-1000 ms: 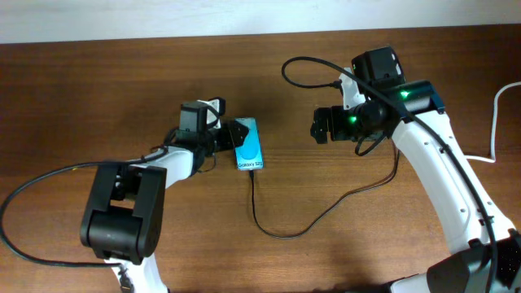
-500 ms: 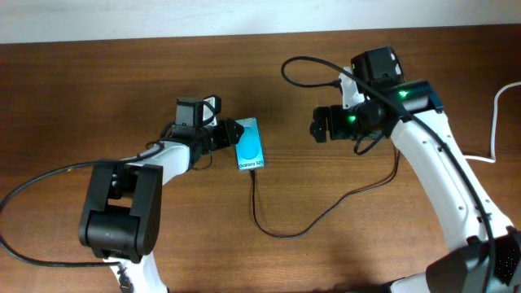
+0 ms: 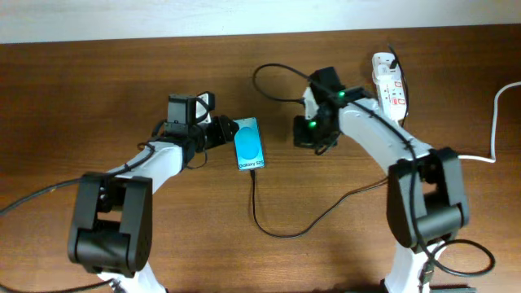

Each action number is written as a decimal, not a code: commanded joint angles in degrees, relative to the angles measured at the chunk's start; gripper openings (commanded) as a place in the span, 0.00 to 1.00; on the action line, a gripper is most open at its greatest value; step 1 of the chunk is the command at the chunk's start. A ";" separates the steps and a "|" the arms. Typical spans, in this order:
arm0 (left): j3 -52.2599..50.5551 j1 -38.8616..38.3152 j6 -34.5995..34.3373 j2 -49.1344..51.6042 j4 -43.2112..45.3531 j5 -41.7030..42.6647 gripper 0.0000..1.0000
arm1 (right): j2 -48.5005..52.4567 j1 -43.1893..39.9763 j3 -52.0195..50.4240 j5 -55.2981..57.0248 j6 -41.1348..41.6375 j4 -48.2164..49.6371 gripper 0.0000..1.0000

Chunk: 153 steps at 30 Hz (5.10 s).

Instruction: Plug charger to phone and switch on socket

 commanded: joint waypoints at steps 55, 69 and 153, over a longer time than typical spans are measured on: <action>-0.52 14.99 4.24 -9.90 -19.56 -6.45 0.51 | 8.94 8.83 -0.31 -7.17 12.98 5.81 0.04; -0.52 14.97 4.24 -12.76 -21.77 -6.23 0.50 | 4.04 5.27 2.47 5.75 8.74 -4.90 0.04; -0.55 14.97 10.19 -72.76 -67.17 -22.71 0.99 | -114.33 -25.94 -81.37 -1.31 -12.61 54.03 0.99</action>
